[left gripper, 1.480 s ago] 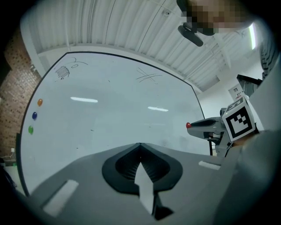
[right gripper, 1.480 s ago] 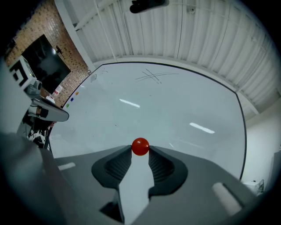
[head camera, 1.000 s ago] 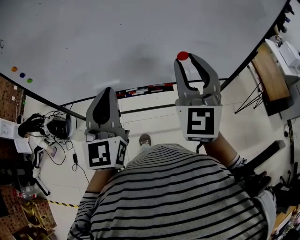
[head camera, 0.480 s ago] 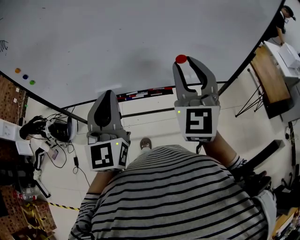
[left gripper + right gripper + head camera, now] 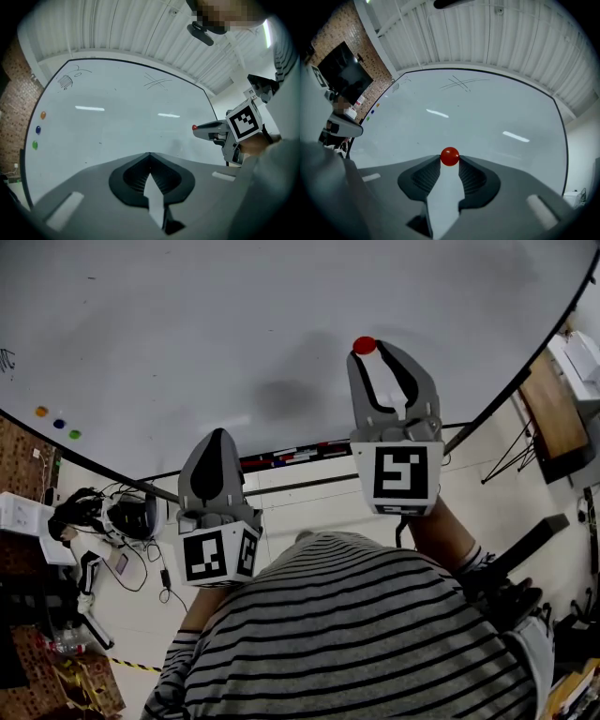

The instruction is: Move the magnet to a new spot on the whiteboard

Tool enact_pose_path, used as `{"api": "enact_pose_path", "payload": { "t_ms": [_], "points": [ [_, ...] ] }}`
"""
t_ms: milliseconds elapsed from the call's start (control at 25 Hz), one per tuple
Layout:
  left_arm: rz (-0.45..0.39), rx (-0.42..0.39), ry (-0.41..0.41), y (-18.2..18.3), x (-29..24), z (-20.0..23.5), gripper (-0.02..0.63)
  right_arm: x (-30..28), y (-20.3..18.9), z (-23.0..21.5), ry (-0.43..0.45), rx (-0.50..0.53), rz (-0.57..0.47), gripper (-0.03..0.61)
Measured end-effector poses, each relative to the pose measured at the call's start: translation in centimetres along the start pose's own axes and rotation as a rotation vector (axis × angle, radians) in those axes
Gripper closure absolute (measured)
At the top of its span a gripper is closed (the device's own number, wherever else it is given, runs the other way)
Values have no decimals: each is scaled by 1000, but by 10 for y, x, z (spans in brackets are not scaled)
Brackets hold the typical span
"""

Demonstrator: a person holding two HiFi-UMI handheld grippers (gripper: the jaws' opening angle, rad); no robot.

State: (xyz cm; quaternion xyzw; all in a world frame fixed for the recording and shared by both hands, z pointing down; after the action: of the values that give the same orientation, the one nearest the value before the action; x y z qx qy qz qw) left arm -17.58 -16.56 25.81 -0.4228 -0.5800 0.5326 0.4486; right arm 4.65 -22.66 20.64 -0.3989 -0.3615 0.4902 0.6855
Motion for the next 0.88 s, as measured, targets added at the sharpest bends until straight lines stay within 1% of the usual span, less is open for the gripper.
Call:
{"api": "enact_pose_path", "payload": {
  "t_ms": [160, 360, 440, 640, 760, 880],
  "points": [
    [-1, 15, -1, 1, -19, 28, 598, -31, 10, 10, -19, 20, 6, 456],
    [-19, 32, -7, 1, -36, 54, 598, -61, 7, 21, -35, 24, 36, 456],
    [-17, 39, -13, -1, -41, 60, 598, -66, 7, 22, -47, 30, 33, 453],
    [-9, 44, -35, -5, -53, 61, 598, -67, 4, 23, -60, 50, 22, 451],
    [-3, 43, -46, -6, -56, 57, 598, -67, 4, 23, -39, 61, 24, 449],
    [-7, 36, -48, -3, -51, 47, 598, -55, 7, 21, -8, 50, -7, 417]
  ]
}}
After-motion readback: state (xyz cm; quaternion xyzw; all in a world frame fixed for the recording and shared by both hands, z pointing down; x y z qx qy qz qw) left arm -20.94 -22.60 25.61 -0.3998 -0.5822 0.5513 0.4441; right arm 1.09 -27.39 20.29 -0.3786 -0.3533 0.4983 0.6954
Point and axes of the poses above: the fingertips, and each gripper's own axes: x backward along the fingers, z to its left, y out of its top, the point moved 7 cm from there along x, backward along the fingers, and after that the axes turned 5 degrees about z, right-handed, at the moved point
